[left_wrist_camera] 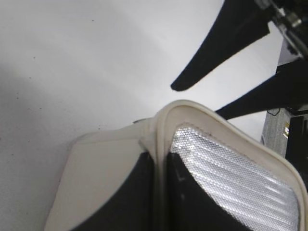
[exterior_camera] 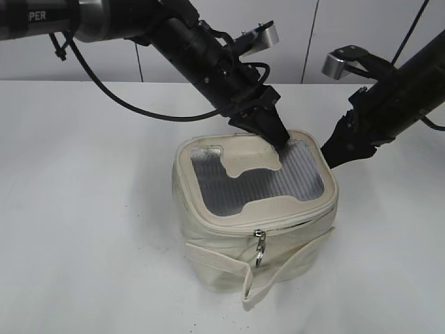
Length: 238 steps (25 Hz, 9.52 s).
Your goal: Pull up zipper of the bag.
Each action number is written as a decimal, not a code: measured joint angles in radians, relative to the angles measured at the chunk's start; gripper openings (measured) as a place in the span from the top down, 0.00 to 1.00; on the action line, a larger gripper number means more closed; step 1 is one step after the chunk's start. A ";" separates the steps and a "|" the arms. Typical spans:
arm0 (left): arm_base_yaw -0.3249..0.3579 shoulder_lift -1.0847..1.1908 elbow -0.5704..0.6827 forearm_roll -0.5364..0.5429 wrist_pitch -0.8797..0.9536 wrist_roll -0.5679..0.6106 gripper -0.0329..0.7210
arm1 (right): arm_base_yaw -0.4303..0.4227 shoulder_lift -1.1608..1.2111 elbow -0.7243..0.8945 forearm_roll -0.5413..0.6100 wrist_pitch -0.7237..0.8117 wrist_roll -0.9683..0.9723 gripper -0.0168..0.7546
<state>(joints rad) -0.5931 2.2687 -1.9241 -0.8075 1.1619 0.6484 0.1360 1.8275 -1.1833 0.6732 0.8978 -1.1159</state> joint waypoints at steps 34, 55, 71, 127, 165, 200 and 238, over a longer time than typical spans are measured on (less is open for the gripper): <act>-0.060 0.005 -0.072 0.039 0.052 0.038 0.90 | -0.059 -0.317 0.201 -0.108 0.026 0.263 0.97; -0.068 0.005 -0.073 0.039 0.050 0.042 0.91 | -0.081 -0.213 0.370 0.231 -0.164 -0.171 0.44; -0.067 0.004 -0.073 0.046 0.047 0.042 0.91 | -0.086 -0.139 0.366 0.415 -0.252 -0.205 0.97; -0.071 0.004 -0.073 0.040 0.066 -0.003 0.91 | 0.603 -0.412 0.370 0.023 -0.144 0.607 0.97; -0.072 -0.561 -0.076 0.820 0.062 -0.500 0.41 | 0.608 -1.080 0.292 -0.941 0.311 1.442 0.31; -0.072 -2.119 1.377 0.678 -0.100 -0.527 0.41 | 0.608 -1.710 0.680 -0.625 0.161 1.080 0.40; 0.603 -2.205 1.379 0.680 -0.103 -0.531 0.41 | -0.119 -1.806 0.680 -0.617 0.158 1.077 0.40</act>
<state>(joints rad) 0.0097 0.0639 -0.5447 -0.1274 1.0587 0.1179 0.0170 0.0212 -0.5028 0.0559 1.0554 -0.0388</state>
